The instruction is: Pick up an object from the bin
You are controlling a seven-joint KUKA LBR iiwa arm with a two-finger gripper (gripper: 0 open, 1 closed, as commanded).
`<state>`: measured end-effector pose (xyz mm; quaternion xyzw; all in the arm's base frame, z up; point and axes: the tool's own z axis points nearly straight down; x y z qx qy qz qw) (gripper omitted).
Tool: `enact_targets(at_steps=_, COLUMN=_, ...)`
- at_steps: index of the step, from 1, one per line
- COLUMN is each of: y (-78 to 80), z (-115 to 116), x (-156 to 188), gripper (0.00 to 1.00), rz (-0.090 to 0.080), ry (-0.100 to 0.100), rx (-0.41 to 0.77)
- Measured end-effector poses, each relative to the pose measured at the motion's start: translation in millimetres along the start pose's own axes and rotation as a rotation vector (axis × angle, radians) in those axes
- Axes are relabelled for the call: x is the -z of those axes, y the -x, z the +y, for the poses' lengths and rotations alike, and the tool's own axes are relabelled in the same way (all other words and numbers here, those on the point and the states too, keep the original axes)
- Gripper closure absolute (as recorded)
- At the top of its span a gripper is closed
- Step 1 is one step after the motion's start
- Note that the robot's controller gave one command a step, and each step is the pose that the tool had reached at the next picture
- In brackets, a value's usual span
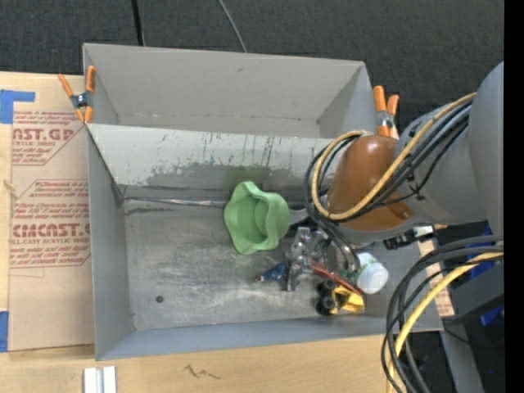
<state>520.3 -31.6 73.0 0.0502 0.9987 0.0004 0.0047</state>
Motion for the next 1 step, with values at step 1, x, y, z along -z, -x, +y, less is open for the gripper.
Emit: enact_targets(at_steps=1, y=-2.8, z=-0.2, x=-1.9, gripper=0.0, rz=0.009, ry=-0.001, rx=0.001)
